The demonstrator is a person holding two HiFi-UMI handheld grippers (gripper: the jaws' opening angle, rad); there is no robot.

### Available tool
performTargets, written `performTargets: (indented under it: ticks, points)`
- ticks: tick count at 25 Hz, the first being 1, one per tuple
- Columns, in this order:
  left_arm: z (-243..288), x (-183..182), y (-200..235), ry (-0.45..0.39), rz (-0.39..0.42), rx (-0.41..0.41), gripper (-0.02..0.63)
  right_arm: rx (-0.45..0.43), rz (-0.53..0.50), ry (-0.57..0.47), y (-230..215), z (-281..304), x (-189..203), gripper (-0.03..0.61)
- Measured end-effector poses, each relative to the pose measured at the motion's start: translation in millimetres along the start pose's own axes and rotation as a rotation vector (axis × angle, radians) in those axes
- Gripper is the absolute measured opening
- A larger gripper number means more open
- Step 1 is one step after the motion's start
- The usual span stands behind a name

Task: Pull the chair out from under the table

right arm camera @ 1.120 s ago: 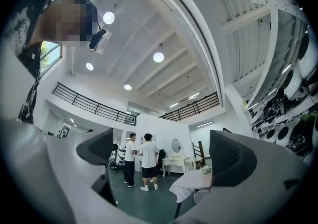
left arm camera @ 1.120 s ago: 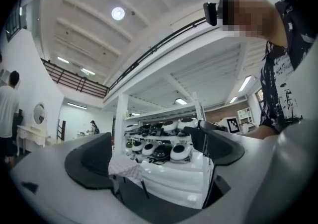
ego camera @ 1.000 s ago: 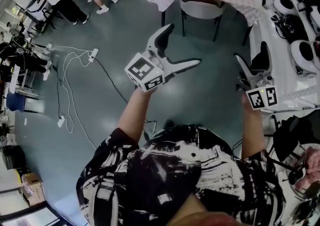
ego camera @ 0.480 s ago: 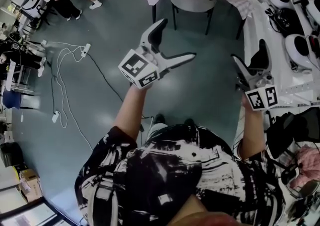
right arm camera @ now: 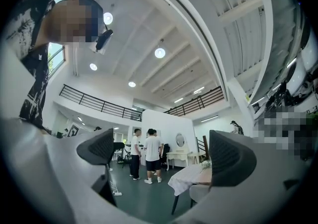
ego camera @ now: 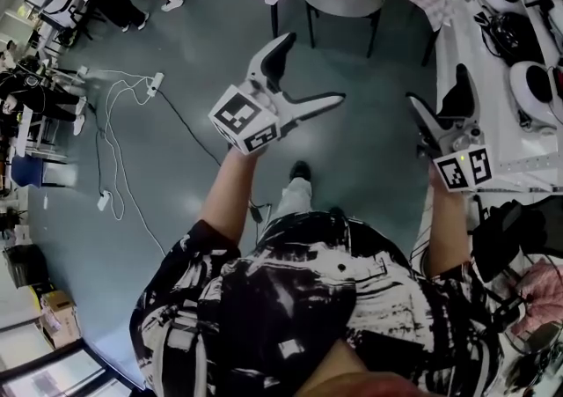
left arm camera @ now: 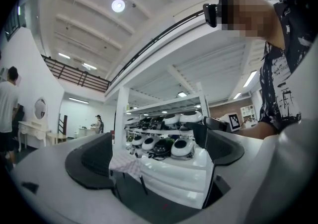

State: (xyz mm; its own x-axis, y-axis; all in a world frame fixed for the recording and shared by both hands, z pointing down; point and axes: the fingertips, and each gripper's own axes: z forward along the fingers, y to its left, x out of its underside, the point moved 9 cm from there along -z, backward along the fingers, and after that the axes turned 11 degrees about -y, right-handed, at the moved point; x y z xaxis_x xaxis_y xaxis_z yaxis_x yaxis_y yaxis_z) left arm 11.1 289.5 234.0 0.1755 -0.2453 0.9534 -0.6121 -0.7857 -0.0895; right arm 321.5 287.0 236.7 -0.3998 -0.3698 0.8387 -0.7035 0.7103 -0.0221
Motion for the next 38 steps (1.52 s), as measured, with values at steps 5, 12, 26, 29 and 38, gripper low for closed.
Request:
performTargets:
  ticks: [5,12,26,29,38]
  points:
    - [11.0,14.6,59.4,-0.017,-0.005,0.019,0.565,0.009,-0.023,0.007,-16.4,43.4,31.3,0.574]
    - [19.8,29.0,179.1,-0.028,-0.037,0.047,0.565,0.032,-0.043,0.020,-31.8,141.0,89.6,0.572]
    - [52.2,66.1,322.7,-0.023,-0.067,0.134,0.563,0.076,-0.053,0.061,-69.8,250.8,173.3,0.572]
    - [68.7,75.7,339.0,-0.021,-0.071,0.127,0.563,0.071,-0.045,0.066,-91.5,262.9,186.4,0.572]
    - [145.8,106.9,395.9,0.018,-0.027,0.093,0.563,0.024,0.003,0.048,-193.6,309.9,228.1,0.571]
